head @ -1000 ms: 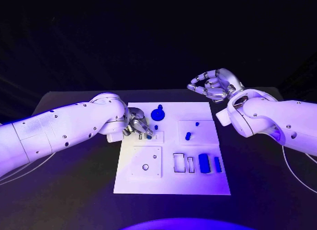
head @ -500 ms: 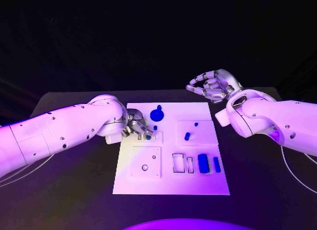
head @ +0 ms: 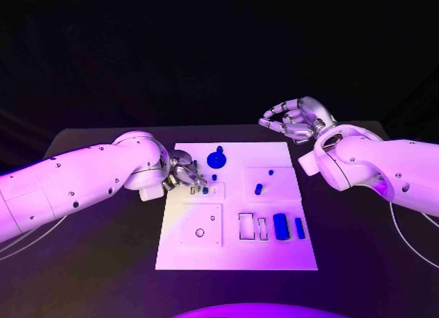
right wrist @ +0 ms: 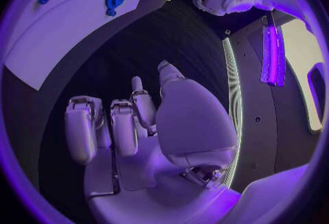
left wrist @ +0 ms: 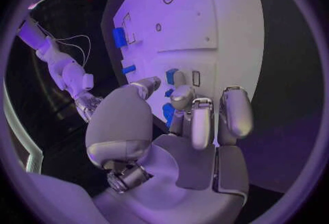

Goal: Assemble the parts on the task board

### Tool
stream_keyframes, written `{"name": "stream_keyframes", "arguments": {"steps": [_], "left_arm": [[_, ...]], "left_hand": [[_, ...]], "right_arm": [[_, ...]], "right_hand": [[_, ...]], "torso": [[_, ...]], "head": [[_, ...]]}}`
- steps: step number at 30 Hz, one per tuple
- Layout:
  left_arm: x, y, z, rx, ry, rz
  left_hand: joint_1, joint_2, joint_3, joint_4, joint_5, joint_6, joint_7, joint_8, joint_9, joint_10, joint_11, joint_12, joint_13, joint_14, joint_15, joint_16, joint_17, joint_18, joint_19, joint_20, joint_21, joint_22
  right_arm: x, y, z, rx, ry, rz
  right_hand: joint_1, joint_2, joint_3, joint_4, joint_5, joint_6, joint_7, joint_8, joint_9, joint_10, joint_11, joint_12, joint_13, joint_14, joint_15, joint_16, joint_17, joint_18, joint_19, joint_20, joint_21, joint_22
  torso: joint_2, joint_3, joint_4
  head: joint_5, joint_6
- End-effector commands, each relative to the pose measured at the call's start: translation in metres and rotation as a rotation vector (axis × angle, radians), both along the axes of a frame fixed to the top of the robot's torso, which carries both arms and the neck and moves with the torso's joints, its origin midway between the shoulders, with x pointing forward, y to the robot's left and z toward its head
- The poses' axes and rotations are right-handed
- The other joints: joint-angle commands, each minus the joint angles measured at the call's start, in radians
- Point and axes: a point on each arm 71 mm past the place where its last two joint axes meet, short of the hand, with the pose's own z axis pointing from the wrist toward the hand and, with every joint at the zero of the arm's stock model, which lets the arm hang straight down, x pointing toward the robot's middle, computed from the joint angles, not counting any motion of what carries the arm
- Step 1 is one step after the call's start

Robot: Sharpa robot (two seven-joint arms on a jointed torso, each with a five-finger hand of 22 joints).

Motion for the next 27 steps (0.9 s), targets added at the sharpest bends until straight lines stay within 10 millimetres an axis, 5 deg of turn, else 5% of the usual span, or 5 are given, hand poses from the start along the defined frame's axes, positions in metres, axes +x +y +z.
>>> {"name": "stream_keyframes", "arguments": {"steps": [1,11,18,27], "left_arm": [[-0.003,0.0,0.007,-0.046,0.021,0.003],[0.012,0.028,0.038,-0.022,-0.045,0.029],[0.029,0.034,0.04,0.015,-0.086,0.061],[0.055,0.036,0.037,0.038,-0.118,0.113]], "left_hand": [[0.025,0.001,-0.011,0.004,-0.001,-0.025,0.009,-0.006,0.005,-0.021,0.003,-0.013,-0.012,0.082,0.003,-0.007,0.187,-0.001,-0.013,0.003,-0.011,-0.021],[0.056,0.021,-0.045,0.006,0.003,-0.089,0.037,-0.033,0.002,-0.076,0.028,-0.039,-0.051,0.07,0.025,-0.023,0.152,0.009,-0.048,0.023,-0.04,-0.073],[0.074,0.028,-0.054,0.008,0.005,-0.115,0.051,-0.059,-0.014,-0.101,0.04,-0.056,-0.077,0.067,0.035,-0.028,0.143,0.012,-0.058,0.032,-0.05,-0.088],[0.074,0.024,-0.061,0.009,0.003,-0.117,0.053,-0.065,-0.019,-0.107,0.042,-0.059,-0.082,0.067,0.037,-0.028,0.144,0.013,-0.059,0.035,-0.051,-0.09]], "right_arm": [[0.0,-0.001,0.0,-0.001,-0.003,0.005],[0.001,-0.006,-0.001,-0.004,-0.004,-0.006],[0.002,-0.005,-0.002,-0.005,-0.002,-0.007],[0.003,-0.002,-0.003,-0.005,0.001,0.0]], "right_hand": [[-0.008,0.001,-0.005,0.001,0.003,-0.005,0.001,0.003,-0.001,-0.007,-0.002,-0.005,0.04,0.087,-0.003,-0.004,0.19,0.006,0.054,-0.005,-0.006,0.203],[-0.008,0.001,-0.005,0.001,0.003,-0.005,0.001,0.003,-0.001,-0.007,-0.002,-0.005,0.04,0.087,-0.003,-0.004,0.19,0.006,0.054,-0.005,-0.006,0.203],[-0.008,0.003,-0.005,0.0,0.004,-0.006,0.001,0.003,-0.002,-0.006,-0.002,-0.005,0.04,0.087,-0.003,-0.003,0.19,0.006,0.054,-0.005,-0.006,0.204],[-0.008,0.003,-0.005,0.0,0.004,-0.006,0.001,0.003,-0.002,-0.006,-0.002,-0.005,0.04,0.087,-0.003,-0.003,0.19,0.006,0.054,-0.005,-0.006,0.204]], "torso": [[-0.002,0.0008,0.0025],[-0.002,0.0027,0.0019],[0.001,0.0004,0.0005],[0.003,0.0024,-0.003]], "head": [[-0.004,0.003],[0.001,0.005],[0.008,0.01],[0.015,0.011]]}}
